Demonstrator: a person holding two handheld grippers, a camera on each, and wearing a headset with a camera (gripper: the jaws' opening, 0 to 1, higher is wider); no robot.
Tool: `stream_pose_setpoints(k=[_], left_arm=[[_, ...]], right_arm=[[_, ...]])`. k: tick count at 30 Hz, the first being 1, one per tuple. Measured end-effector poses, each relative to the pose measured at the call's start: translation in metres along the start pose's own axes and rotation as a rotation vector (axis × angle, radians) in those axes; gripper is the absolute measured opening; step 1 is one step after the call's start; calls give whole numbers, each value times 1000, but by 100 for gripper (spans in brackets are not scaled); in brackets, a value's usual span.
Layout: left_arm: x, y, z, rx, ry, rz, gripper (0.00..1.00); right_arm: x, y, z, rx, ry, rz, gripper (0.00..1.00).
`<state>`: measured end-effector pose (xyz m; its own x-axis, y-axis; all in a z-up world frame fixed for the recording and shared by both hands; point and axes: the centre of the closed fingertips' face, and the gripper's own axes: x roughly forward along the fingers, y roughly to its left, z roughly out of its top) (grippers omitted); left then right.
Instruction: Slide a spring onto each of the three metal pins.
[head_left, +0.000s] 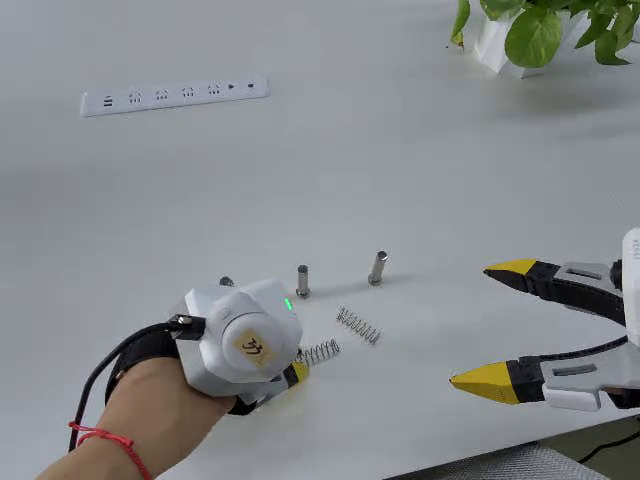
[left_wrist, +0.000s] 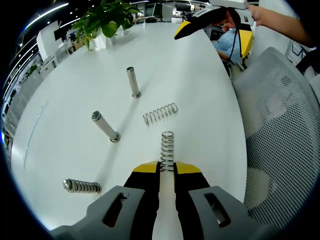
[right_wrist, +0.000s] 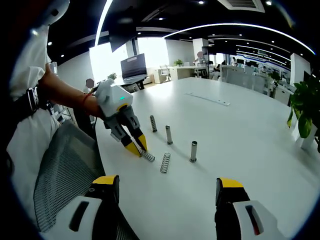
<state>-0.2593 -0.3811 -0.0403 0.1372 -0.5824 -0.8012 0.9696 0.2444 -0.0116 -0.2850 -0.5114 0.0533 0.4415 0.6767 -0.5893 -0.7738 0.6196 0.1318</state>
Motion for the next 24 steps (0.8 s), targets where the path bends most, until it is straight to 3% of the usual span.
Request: stream_pose_setpoints(k=[6,11,18,24], left_arm=[[-3,-3,2,-22,-23,-6,7],[-11,-7,7,-47,-70,-9,7],[-33,-10,23,-105,-180,-2,7],[-60,-8,40,-153,-290,21,7]], right_arm=[[2,2,2,-4,0,7,78],[4,6,6,-13,-1,19,78],[8,15,22,-33,-20,47,77],[13,26,46,-10,-81,88,72]])
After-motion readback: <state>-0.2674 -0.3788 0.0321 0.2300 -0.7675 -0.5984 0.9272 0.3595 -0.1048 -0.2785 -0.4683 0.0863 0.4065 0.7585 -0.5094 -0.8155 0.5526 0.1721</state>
